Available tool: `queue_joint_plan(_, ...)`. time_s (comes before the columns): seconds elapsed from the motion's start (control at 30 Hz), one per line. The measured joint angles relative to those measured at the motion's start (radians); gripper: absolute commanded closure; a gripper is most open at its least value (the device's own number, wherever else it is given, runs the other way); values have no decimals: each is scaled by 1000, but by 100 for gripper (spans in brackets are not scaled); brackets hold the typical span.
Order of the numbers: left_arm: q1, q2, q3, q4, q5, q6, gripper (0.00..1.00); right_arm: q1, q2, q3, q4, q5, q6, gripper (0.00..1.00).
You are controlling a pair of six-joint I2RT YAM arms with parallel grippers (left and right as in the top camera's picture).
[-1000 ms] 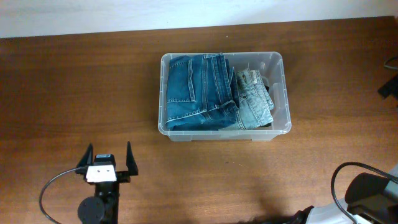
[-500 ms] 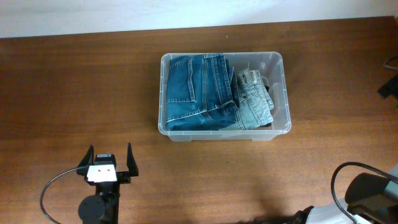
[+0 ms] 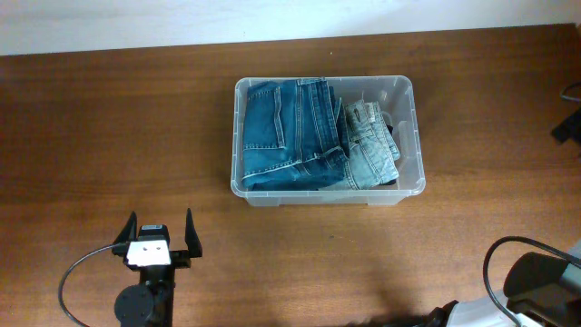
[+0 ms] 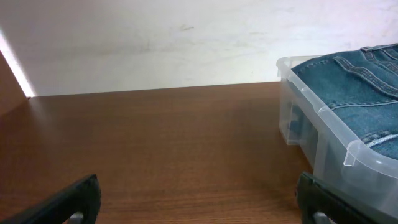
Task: Pack container
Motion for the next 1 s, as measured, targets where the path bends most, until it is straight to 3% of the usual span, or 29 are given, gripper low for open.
queue_joint_plan(0.7, 0, 0, 0, 0, 0, 0, 1, 11, -8, 0, 21, 16, -1, 2)
queue_joint_plan(0.83, 0, 0, 0, 0, 0, 0, 1, 42, -87, -41, 154, 4, 17, 2)
queue_joint_plan(1.0, 0, 0, 0, 0, 0, 0, 0, 164, -334, -230, 424, -47, 27, 2)
